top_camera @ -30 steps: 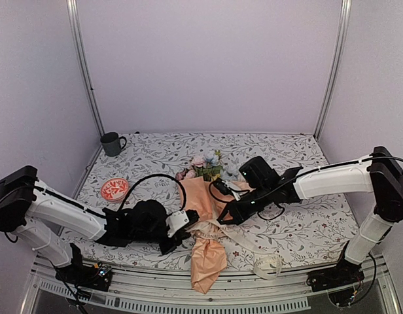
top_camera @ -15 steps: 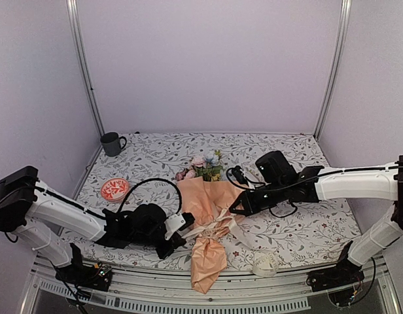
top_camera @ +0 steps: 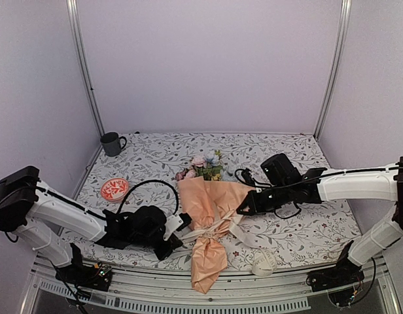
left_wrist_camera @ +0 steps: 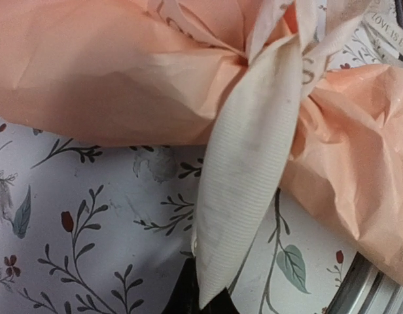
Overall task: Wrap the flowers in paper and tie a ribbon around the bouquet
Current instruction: Tie the half-tied ribbon around the folded bouquet.
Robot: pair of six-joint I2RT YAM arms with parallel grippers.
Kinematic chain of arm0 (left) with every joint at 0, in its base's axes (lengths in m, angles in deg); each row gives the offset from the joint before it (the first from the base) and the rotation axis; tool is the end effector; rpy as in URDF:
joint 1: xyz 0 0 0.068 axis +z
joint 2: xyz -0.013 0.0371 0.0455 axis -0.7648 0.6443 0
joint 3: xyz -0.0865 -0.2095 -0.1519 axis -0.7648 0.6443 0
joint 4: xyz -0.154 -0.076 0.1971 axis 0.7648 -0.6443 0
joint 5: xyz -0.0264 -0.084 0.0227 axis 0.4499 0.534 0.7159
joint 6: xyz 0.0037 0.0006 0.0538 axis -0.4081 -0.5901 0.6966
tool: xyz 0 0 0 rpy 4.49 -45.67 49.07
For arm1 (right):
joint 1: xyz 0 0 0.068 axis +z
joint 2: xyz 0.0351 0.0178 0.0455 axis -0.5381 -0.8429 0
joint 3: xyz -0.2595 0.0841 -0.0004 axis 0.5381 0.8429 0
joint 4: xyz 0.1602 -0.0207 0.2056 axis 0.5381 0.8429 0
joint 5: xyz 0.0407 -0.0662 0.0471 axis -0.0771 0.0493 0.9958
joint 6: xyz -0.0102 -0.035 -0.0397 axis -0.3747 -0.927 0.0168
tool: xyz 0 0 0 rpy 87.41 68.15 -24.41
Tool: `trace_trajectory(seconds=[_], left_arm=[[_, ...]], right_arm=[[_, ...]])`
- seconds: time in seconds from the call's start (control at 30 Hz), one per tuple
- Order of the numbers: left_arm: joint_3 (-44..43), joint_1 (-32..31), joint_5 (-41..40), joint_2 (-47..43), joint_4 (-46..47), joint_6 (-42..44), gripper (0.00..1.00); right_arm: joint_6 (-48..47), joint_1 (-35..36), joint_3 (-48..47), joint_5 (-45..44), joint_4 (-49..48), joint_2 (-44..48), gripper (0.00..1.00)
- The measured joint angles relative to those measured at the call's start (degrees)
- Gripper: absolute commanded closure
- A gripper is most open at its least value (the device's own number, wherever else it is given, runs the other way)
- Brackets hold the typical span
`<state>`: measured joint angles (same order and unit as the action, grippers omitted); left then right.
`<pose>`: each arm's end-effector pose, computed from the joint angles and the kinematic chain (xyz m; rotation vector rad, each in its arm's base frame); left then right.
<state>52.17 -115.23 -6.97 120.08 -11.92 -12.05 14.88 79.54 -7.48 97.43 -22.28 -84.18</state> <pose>0.1067 -0.2282 0.1204 1.0837 2.2440 -0.5428 0.1946 0.2247 0.1996 -0.5061 2.5799 0.9404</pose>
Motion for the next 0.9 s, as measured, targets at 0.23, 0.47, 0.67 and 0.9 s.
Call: trace_trajectory(seconds=[0.23, 0.47, 0.67, 0.9], left_arm=[[0.11, 0.52, -1.9, 1.14, 0.31, -2.16, 1.0], [-0.39, 2.4, -2.71, 1.86, 0.63, -4.0, 1.0], [-0.35, 3.56, -2.82, 1.84, 0.68, -5.46, 1.0], [-0.35, 5.05, -2.43, 1.97, 0.9, -6.67, 1.0]], right_arm=[[4.92, -0.42, 7.85, 5.51, -2.27, 6.58, 1.0], [5.03, 0.11, 9.62, 15.91, -8.15, 5.2, 1.0], [6.47, -5.01, 14.29, 17.77, -8.68, 4.79, 1.0], [6.8, -8.81, 15.56, 18.86, -8.92, 3.65, 1.0]])
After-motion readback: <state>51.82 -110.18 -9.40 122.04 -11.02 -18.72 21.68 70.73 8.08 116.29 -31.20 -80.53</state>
